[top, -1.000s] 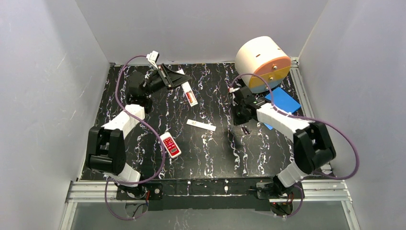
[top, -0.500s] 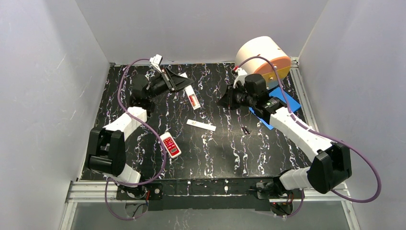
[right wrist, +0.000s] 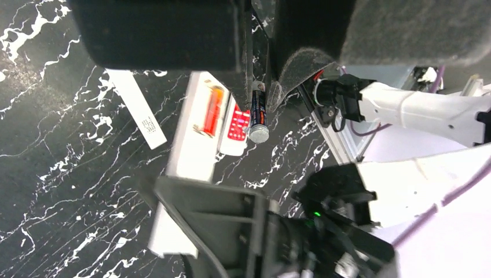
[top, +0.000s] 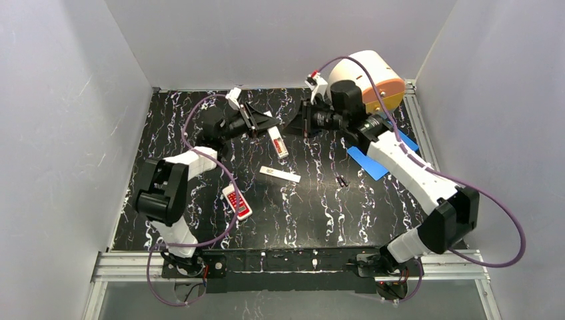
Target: Load the batteries into the remote control
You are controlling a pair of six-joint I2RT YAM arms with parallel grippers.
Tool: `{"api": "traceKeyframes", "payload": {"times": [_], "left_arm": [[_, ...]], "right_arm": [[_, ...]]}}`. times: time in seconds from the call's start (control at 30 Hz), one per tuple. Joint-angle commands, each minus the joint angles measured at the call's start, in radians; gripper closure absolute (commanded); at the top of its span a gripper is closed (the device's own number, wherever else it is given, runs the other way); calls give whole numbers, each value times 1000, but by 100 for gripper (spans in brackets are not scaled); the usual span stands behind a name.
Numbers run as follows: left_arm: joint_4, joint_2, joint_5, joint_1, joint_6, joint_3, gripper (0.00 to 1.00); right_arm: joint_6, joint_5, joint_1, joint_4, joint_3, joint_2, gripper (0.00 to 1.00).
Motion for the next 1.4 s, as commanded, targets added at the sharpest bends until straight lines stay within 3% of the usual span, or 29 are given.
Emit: {"api": "traceKeyframes", "payload": {"times": [0.0,0.1,0.23,0.37,0.6,1.0,1.1,1.37], "left_arm": [[21,34,0,-7,-20,39,100],[33,32,2,-7,-9,42,100],[50,30,18,-7,-9,44,100],[62,22,43,-6,-12,36,100],[112,16,66,-8,-49,38,100],[159,12,75,-10,-92,49,100],[160,13,74,-10,-91,46,100],[166,10,67,-11,-94,42,100]], "right_arm": [[-24,-13,5,-267,196,82,97],[-34,-39,7,-201,146,43,95],[-60,-92,7,52,-20,-81,94],[-111,-17,17,261,-173,-206,93],[-286,16,33,245,-192,-231,93],[-365,0,50,276,-206,-242,93],[-362,-7,52,327,-233,-256,93],[-242,35,51,258,-180,-215,92]]}}
